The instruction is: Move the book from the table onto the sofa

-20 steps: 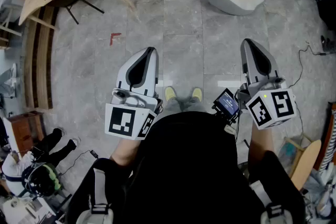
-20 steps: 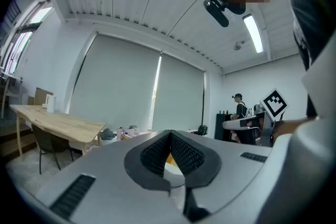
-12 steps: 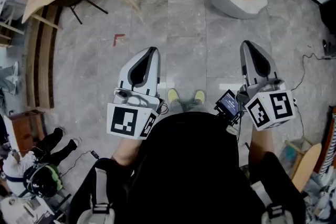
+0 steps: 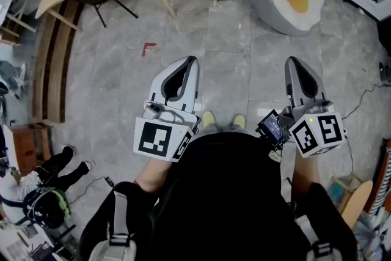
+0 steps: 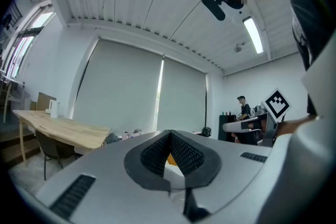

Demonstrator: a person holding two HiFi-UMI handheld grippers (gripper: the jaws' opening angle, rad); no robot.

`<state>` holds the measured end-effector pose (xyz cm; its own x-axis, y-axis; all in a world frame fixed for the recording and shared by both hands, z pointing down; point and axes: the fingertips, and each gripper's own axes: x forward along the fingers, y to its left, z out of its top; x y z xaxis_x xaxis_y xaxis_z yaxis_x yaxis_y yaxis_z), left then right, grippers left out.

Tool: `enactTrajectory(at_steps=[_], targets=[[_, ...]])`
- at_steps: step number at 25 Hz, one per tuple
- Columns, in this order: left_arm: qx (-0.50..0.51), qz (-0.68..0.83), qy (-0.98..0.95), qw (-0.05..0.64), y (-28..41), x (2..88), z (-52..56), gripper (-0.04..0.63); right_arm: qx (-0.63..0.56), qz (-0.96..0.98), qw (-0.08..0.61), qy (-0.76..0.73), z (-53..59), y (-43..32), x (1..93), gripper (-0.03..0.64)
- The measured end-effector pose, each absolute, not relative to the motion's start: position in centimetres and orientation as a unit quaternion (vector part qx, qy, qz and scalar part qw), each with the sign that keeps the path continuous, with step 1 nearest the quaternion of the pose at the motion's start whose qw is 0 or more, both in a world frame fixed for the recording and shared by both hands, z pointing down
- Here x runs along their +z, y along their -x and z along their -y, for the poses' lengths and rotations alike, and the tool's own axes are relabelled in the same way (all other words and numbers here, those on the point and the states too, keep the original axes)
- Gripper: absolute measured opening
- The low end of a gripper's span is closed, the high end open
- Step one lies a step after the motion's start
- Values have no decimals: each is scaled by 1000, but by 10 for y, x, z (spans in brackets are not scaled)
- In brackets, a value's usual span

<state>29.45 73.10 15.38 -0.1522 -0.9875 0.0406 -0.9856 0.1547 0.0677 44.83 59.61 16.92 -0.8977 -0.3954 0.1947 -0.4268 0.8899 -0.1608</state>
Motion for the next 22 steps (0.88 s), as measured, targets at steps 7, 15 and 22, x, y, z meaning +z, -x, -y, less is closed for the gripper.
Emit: enactTrajectory(at_steps=[7,15,22], targets=[[-22,752,-658,29,-270,152,-747,6,87,972,65,-207,-613,-415,161,6],[-28,744,-667,21,-255,149,-759,6,81,972,68,-211,-628,-396,160,7],[-27,741,-671,21,-253,149,-757,6,76,972,70,-212,-629,-393,155,7]])
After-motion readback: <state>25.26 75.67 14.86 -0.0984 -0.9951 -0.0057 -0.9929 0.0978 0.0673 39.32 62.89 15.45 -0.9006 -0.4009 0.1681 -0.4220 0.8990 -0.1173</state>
